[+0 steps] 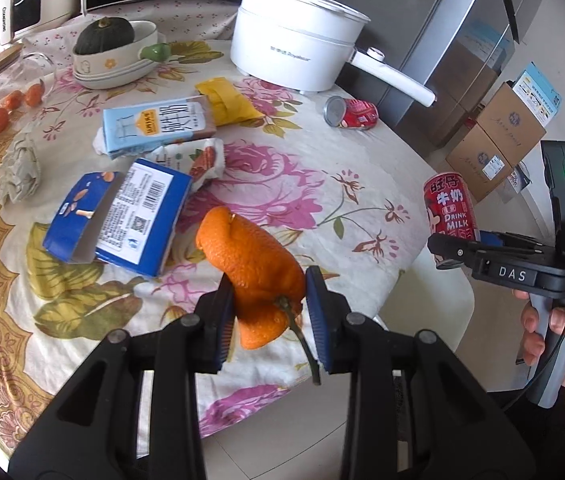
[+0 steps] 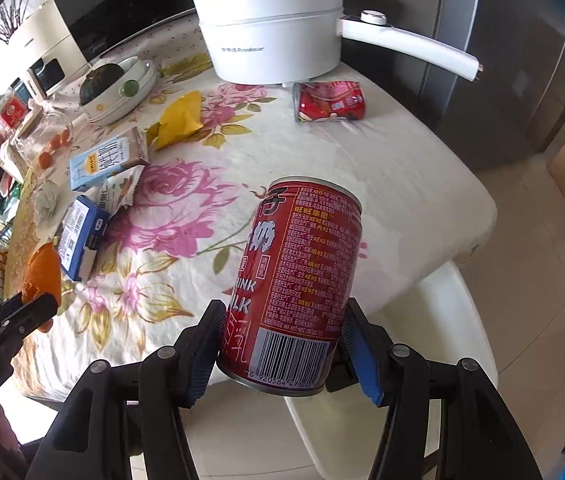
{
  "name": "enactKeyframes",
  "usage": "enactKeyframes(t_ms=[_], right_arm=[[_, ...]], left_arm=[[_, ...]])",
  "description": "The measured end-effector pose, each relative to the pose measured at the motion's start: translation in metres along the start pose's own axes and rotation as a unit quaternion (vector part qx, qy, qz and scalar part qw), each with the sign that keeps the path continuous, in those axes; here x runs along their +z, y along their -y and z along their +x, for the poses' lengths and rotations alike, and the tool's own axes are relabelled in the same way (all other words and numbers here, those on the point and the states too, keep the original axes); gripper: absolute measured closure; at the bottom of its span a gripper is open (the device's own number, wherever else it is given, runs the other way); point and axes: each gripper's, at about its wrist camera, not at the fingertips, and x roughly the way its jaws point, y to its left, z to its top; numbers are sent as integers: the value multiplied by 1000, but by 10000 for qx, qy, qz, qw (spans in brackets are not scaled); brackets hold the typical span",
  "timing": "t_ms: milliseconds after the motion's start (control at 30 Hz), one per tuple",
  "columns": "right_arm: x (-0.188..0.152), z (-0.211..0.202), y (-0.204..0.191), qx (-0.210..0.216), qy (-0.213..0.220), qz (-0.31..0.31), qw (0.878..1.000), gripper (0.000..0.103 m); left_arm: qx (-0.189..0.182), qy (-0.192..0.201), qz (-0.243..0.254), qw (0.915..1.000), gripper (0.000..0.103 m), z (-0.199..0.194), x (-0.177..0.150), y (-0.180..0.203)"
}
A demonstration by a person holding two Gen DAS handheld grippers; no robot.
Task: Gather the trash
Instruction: 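Carry the orange vegetable into the white bin and open the left tool while the right tool carries the can, then lower the red milk can into the white bin and open the right tool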
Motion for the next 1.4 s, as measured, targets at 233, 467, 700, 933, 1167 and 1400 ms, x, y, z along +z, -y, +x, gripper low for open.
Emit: enactKeyframes(t_ms=[233, 467, 700, 933, 1167, 1400], right_arm=[[-26, -9, 58, -191, -52, 313, 9993, 43], [-56, -8, 111, -416, -209, 629, 9969, 43], [-77, -5, 151, -610, -351, 883, 9936, 43], [-83, -3, 163, -630, -380, 956, 9927, 43], [-82, -1, 163, -627, -409, 926, 9929, 43], [-83, 1, 160, -651, -444, 893, 9929, 43]], left_arm=[[-285, -101, 353, 9989, 68, 18, -1, 50], [-582, -324, 931, 9934, 68, 45, -13, 109], [-754, -575, 1476, 9845, 68, 76, -28, 151], [-790, -629, 1655, 9810, 67, 96, -33, 166], [-315, -381, 1644, 9852, 10, 92, -29, 166], [-89, -439, 1410, 9890, 5, 85, -21, 147]])
